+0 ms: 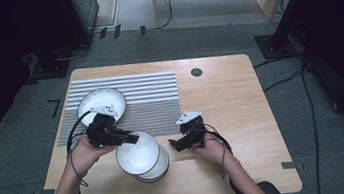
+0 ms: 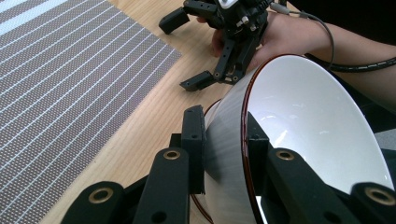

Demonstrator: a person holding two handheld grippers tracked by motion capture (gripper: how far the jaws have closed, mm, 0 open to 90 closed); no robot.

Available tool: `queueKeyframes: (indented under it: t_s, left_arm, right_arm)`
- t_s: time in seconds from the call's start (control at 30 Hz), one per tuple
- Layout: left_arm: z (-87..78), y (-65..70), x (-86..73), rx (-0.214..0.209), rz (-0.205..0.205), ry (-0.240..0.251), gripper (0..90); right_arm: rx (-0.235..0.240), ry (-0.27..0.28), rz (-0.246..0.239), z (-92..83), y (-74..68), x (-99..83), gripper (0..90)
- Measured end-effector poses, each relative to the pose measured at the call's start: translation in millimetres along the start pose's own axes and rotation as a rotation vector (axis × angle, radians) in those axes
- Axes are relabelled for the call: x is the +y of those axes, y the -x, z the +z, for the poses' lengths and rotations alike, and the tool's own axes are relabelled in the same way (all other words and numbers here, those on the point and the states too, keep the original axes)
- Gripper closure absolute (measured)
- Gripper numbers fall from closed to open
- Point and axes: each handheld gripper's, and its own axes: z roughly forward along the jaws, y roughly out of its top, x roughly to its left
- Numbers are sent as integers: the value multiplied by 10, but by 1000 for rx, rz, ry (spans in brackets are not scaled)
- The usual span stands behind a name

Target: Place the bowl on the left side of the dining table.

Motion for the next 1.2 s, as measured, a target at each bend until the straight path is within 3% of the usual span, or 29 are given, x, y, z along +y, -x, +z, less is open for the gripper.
queueKeyframes:
  t_s: [0.5, 1.2]
  left_arm:
    - [-70, 28, 15, -6, -4, 5, 769]
    - [-311, -1, -8, 47, -25, 44, 757]
  right_arm:
    - [0, 1, -1, 1, 0, 0, 0]
    - [0, 0, 1, 0, -1, 0, 0]
